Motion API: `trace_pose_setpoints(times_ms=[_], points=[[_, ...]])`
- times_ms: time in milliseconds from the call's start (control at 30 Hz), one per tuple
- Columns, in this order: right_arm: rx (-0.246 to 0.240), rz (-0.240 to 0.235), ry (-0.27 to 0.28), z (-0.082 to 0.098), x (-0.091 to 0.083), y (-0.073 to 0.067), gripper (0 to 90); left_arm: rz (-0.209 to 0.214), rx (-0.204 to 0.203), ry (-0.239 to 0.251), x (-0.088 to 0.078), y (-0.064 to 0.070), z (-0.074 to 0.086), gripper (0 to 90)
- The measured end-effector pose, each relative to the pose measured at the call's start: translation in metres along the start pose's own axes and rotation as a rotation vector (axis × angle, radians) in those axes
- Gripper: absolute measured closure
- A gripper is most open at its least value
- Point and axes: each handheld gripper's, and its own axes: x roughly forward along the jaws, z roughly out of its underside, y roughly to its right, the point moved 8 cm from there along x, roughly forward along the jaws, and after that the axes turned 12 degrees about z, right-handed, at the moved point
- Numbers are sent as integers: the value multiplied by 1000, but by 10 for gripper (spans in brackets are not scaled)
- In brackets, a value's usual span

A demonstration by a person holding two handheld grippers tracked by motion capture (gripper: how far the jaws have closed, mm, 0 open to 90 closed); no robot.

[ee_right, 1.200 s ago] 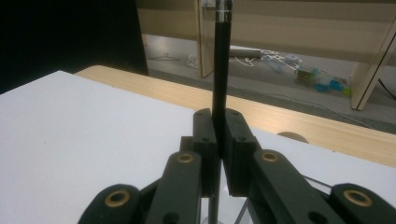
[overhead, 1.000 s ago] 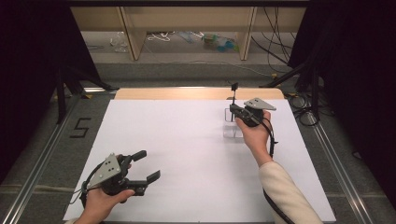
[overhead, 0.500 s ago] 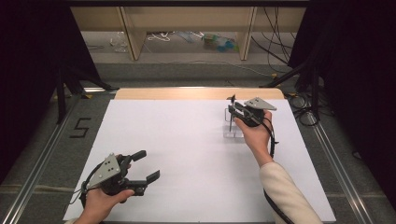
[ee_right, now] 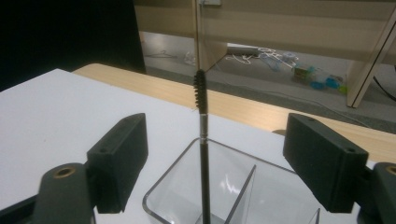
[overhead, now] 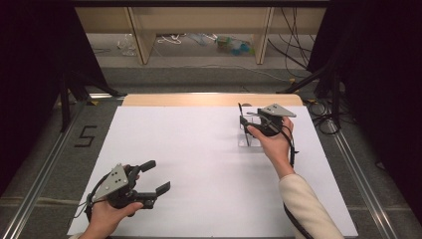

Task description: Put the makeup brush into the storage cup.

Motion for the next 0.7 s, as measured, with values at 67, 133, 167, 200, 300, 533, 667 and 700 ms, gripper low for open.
trace_pose_setpoints(times_ms=[67,133,167,200,300,533,667,700], points=[[-5,-14,-5,0,-2,0,218,-1,-1,1,0,0,0,153],[6,-20,-4,0,-4,-1,216,-1,-2,1,0,0,0,153],[-4,-13,7,0,-4,0,214,-2,-2,1,0,0,0,153],[-9,-19,-5,2,-6,0,214,-2,-1,0,0,0,0,153],[-15,-23,-6,4,-10,0,212,-6,-10,3,0,0,0,153],[-33,-33,-13,6,-21,-1,210,-8,8,-1,-1,-2,0,152],[-45,-39,-13,7,-28,0,211,-8,9,-2,-1,-2,0,152],[-39,-42,-1,7,-29,0,211,-8,8,-2,-1,-2,0,152]])
